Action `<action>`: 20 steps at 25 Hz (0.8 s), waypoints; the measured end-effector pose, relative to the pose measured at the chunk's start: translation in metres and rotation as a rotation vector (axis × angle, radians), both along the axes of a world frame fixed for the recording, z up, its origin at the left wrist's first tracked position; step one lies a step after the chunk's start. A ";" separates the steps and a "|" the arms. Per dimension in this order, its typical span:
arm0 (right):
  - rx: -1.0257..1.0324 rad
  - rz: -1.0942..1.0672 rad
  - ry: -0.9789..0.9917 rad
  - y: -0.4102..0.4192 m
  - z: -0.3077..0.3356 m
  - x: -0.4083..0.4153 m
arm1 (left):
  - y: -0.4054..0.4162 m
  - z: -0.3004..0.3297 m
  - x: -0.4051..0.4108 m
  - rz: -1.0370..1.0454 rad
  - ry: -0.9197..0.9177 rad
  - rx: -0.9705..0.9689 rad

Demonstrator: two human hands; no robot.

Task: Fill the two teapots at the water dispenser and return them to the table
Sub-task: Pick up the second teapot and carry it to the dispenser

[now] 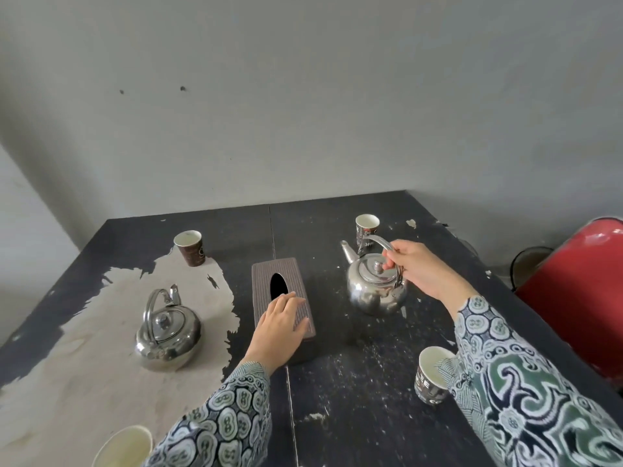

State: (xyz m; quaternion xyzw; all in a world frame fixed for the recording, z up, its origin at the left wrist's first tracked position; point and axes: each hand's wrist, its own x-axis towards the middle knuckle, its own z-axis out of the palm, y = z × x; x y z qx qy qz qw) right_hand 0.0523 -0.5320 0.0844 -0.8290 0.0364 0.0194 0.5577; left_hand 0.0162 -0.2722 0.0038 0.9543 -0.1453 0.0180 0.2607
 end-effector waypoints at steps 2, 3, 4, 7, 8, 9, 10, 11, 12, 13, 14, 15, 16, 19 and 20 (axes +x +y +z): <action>0.081 0.087 -0.017 0.018 0.029 -0.018 | 0.009 0.027 -0.011 0.013 -0.044 -0.056; 0.098 0.123 -0.033 0.029 0.042 -0.027 | 0.015 0.042 -0.017 0.019 -0.066 -0.085; 0.109 0.154 -0.051 0.040 0.055 -0.037 | 0.021 0.056 -0.023 0.024 -0.088 -0.115; 0.138 0.252 -0.073 0.083 0.089 -0.067 | 0.052 0.098 -0.052 0.019 -0.150 -0.218; 0.156 0.291 -0.073 0.097 0.098 -0.076 | 0.064 0.110 -0.062 0.014 -0.166 -0.259; 0.173 0.331 -0.072 0.110 0.105 -0.083 | 0.074 0.120 -0.071 0.010 -0.185 -0.294; 0.183 0.385 -0.066 0.129 0.111 -0.092 | 0.090 0.130 -0.085 0.027 -0.215 -0.321; 0.191 0.432 -0.060 0.146 0.116 -0.100 | 0.102 0.139 -0.096 0.044 -0.250 -0.336; 0.195 0.481 -0.052 0.163 0.121 -0.107 | 0.116 0.147 -0.107 0.057 -0.280 -0.343; 0.196 0.538 -0.045 0.183 0.125 -0.116 | 0.132 0.154 -0.121 0.074 -0.312 -0.350; 0.201 0.597 -0.038 0.207 0.129 -0.126 | 0.152 0.161 -0.136 0.093 -0.334 -0.357; 0.215 0.651 -0.029 0.232 0.132 -0.137 | 0.174 0.165 -0.152 0.113 -0.349 -0.370; 0.231 0.706 -0.017 0.258 0.135 -0.148 | 0.198 0.169 -0.170 0.138 -0.352 -0.384; 0.291 0.864 0.043 0.340 0.140 -0.184 | 0.275 0.175 -0.226 0.215 -0.331 -0.435; 0.289 0.913 0.059 0.365 0.140 -0.194 | 0.298 0.177 -0.244 0.233 -0.324 -0.443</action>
